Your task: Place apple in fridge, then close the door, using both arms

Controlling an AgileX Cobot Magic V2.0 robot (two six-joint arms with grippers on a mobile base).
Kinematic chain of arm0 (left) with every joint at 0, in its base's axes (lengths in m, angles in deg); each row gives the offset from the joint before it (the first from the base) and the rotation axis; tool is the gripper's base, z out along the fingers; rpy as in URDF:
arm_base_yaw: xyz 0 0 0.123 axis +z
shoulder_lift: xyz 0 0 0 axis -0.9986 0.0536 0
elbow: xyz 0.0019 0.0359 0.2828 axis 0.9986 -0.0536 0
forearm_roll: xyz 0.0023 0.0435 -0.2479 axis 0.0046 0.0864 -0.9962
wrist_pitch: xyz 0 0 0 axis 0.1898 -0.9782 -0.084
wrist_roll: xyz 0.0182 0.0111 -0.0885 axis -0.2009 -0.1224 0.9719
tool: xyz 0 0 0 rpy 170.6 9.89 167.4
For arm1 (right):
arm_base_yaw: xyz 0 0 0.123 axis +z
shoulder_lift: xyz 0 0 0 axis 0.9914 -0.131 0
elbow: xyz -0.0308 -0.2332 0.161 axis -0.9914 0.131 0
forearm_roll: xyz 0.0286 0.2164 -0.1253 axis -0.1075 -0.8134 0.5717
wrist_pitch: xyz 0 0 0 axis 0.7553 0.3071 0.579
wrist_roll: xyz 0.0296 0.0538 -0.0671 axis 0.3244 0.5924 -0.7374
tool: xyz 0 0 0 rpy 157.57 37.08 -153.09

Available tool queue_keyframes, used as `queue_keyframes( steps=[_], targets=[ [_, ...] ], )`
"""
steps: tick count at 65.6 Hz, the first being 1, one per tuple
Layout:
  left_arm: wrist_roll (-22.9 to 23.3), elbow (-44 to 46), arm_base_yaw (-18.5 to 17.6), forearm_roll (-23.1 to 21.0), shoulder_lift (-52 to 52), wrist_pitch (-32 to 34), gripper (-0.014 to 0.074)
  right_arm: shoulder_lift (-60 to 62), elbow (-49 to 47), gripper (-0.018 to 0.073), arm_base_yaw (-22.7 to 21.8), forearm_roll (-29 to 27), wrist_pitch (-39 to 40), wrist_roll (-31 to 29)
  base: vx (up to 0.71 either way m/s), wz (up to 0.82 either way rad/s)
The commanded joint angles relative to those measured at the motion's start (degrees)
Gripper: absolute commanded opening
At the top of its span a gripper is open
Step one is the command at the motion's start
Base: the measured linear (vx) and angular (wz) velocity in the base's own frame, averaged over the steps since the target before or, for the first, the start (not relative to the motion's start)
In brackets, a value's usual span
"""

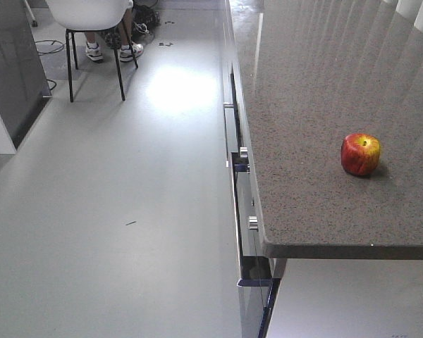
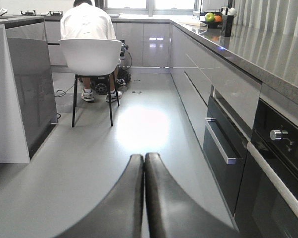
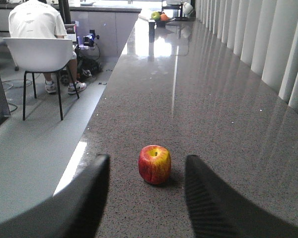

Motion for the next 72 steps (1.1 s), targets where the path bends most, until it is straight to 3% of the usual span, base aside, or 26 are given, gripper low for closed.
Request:
queue_keyframes(
  steps=[1, 8, 30, 72],
  targets=[
    [0.57, 0.97, -0.06, -0.06, -0.86, 4.59, -0.0006, -3.92, -2.87, 0.0585, 0.10, -1.38, 4.28, -4.38, 0.00, 0.00],
    [0.57, 0.97, -0.06, -0.06, -0.86, 4.59, -0.0006, -5.83, -2.87, 0.0730, 0.10, -1.38, 4.19, -6.77, 0.00, 0.00],
    [0.57, 0.97, -0.06, -0.06, -0.86, 4.59, -0.0006, -16.50, -6.57, 0.0692, 0.10, -2.86, 8.16, -7.33, 0.00, 0.00],
    [0.57, 0.97, -0.06, -0.06, -0.86, 4.59, -0.0006, -57.28, -42.51, 0.0651, 0.10, -5.47, -7.17, -5.01, 0.00, 0.00]
  ],
)
